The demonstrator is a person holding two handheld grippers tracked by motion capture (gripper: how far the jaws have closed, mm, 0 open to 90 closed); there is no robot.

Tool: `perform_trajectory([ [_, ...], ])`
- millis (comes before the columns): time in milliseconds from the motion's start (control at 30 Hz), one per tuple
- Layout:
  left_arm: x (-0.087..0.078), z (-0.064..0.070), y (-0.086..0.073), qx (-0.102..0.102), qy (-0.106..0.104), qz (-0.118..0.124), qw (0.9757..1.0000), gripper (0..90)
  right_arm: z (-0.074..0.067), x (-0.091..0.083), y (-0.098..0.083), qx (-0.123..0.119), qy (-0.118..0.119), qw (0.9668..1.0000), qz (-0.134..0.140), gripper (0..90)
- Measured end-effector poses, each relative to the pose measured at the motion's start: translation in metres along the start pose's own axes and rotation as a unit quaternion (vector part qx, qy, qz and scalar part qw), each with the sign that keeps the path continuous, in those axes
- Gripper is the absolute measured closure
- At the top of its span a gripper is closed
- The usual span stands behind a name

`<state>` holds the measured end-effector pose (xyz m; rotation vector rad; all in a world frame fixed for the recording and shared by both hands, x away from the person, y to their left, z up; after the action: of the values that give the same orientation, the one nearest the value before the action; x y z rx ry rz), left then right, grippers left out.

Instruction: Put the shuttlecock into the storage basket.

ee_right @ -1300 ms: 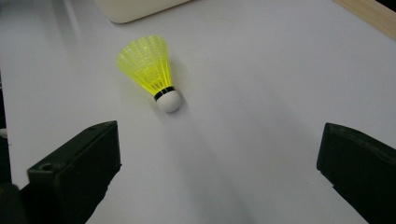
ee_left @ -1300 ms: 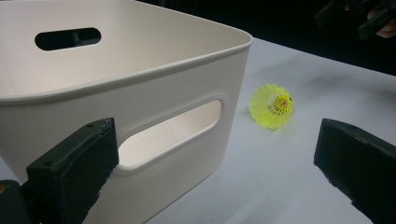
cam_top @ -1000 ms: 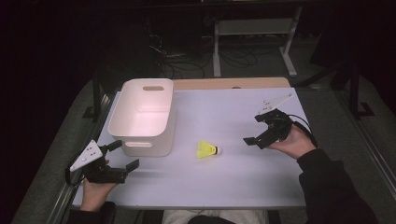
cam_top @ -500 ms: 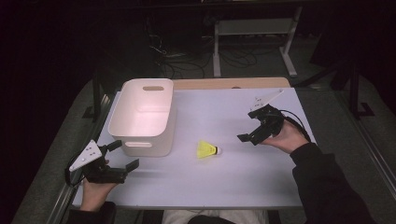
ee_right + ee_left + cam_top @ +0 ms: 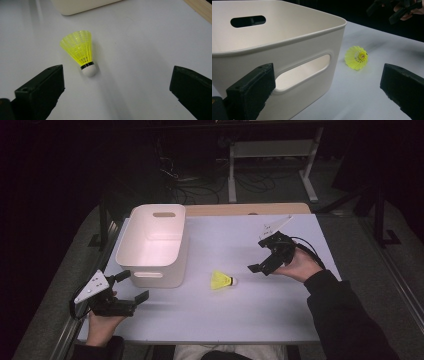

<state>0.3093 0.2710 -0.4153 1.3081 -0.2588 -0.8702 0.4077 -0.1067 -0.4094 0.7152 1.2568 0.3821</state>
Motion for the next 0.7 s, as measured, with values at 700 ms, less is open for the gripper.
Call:
perform_trajectory([
  [700, 0.001, 0.000, -0.001, 0.000, -0.002, -0.003, 1.0000, 0.0, -0.004, 0.022, 0.017, -0.018, 0.027, 0.9995, -0.005, 0.0],
])
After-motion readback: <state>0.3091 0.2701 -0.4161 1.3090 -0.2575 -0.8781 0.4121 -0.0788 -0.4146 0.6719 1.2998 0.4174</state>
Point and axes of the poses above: each handheld gripper's, and its own axes: x roughly forward along the jaws, y roughly out of its top, z roughly to its right, the point moved 8 cm from there along x, roughly forward along the jaws, and after that the axes turned 14 degrees about -x, right-handed, at the moved point
